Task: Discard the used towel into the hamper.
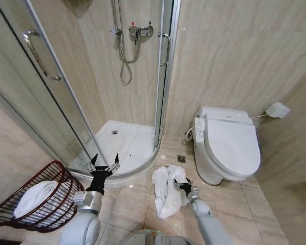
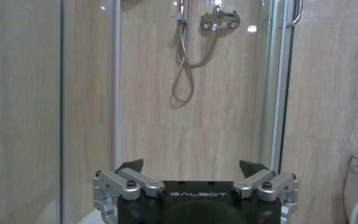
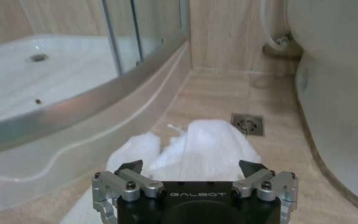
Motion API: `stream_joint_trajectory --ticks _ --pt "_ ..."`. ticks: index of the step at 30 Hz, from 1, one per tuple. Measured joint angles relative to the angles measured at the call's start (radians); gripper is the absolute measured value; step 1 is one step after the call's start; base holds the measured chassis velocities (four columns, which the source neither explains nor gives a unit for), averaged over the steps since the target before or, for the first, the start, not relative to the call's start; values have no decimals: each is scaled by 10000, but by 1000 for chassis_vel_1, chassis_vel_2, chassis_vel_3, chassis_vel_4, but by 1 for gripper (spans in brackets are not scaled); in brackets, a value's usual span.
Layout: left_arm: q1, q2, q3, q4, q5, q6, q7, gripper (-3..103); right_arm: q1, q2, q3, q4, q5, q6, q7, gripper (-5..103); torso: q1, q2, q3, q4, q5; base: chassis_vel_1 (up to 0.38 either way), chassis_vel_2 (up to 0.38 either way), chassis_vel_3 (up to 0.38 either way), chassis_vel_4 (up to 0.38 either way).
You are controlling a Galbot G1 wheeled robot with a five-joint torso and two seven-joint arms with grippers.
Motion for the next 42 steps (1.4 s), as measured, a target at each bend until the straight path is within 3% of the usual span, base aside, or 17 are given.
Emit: stream_joint_trajectory --ticks 8,23,32,37,42 --pt "0 0 1 0 0 0 0 100 478 334 170 -791 -65 -273 470 100 -111 -257 -142 0 -2 0 0 0 0" --pt "0 -1 1 0 0 0 0 100 1116 434 316 -2004 650 -365 87 100 -260 -630 -368 0 0 0 0 0 0" --pt "0 -1 1 0 0 0 0 100 1499 399 533 -2647 654 -399 -107 100 -394 -964 -569 0 0 0 0 0 0" --pt "0 0 1 0 0 0 0 100 1768 396 756 -3227 470 -266 -591 101 -474 -1156 -678 0 0 0 0 0 0" --pt "0 0 0 0 0 0 0 100 1755 391 900 -3282 384 -149 -841 82 -537 -1307 -763 0 0 0 0 0 0"
